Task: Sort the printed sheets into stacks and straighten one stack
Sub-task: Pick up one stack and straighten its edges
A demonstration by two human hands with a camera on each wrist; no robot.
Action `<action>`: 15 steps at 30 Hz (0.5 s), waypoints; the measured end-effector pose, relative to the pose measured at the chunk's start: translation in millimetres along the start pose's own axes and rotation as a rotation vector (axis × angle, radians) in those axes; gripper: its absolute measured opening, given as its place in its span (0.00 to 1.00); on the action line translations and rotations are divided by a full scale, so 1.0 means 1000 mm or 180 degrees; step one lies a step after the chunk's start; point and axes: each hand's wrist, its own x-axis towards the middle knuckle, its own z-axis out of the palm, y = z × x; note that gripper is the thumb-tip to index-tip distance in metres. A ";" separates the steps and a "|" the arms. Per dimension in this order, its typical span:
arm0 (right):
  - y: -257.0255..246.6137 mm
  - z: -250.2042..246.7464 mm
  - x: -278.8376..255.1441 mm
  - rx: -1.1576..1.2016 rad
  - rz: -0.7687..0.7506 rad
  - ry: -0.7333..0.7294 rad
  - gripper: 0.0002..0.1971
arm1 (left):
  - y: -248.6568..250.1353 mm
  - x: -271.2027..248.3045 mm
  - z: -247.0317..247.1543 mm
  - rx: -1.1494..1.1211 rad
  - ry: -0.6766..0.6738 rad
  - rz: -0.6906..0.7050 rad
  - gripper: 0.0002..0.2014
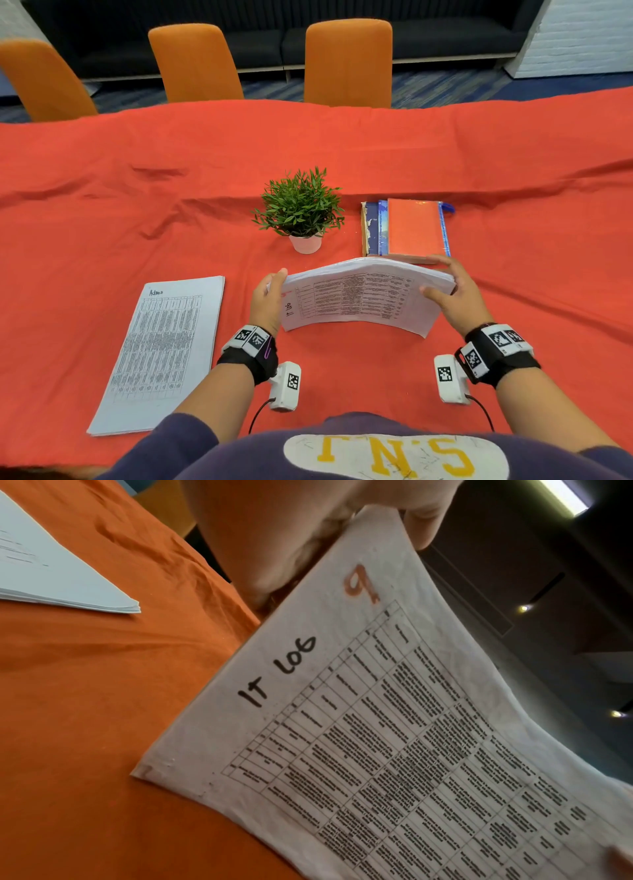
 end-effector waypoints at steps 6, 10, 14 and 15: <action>0.005 -0.002 0.001 -0.0147 -0.0236 0.0000 0.33 | 0.007 -0.004 0.000 0.0012 0.0047 -0.0012 0.12; 0.004 -0.003 0.002 -0.0425 -0.0405 0.0052 0.39 | 0.010 -0.005 0.001 0.0008 0.0003 -0.0010 0.14; 0.001 -0.001 0.003 -0.0760 -0.0529 -0.0091 0.41 | 0.009 -0.005 0.001 -0.0021 0.0010 0.0002 0.15; 0.001 -0.001 0.003 -0.0754 -0.0519 -0.0036 0.40 | 0.010 -0.006 0.001 -0.0014 0.0008 -0.0004 0.15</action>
